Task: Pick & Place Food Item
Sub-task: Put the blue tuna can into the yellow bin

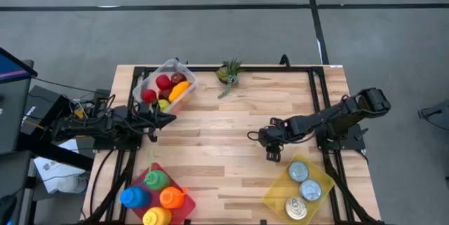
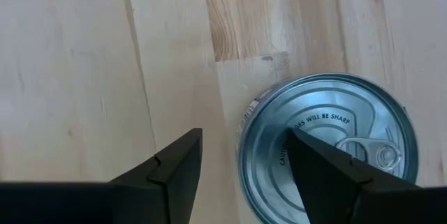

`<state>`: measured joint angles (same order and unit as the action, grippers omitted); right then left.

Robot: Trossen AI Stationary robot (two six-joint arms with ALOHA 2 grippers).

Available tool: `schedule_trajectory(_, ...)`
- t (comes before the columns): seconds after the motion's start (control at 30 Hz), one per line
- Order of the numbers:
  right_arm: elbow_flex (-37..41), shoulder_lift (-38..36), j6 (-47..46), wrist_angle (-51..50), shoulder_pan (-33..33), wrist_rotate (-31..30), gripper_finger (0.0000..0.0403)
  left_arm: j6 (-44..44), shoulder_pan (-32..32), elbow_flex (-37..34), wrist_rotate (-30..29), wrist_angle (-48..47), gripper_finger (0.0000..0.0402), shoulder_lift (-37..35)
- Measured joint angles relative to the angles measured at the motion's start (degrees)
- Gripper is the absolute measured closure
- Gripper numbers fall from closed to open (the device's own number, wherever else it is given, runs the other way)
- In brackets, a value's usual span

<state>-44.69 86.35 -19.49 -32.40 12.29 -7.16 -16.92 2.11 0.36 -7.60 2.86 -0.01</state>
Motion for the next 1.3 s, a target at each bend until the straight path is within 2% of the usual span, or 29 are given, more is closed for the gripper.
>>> schedule_trajectory(0.2,0.61,-0.04,-0.34,-2.01,0.53,-2.4,0.0221,0.04,0.0,-0.02,-0.09,1.27,0.0401,0.0)
schedule_trajectory(0.47,0.72,0.07,1.91,-3.93,2.93,-2.75,0.0349,0.1,0.0,-0.02,-0.09,1.55,0.0401,0.0)
schedule_trajectory(0.63,0.72,0.02,2.99,-4.12,4.12,-2.02,0.0396,0.13,0.0,-0.02,-0.09,1.59,0.0402,0.0)
schedule_trajectory(0.93,0.2,0.17,4.33,-5.13,4.54,-1.78,0.0402,0.13,0.0,-0.02,-0.07,1.64,0.0402,0.11)
schedule_trajectory(1.3,-9.08,0.02,5.01,-9.42,8.09,-1.29,0.0403,0.15,0.02,-0.02,-0.04,1.7,0.0402,0.15)
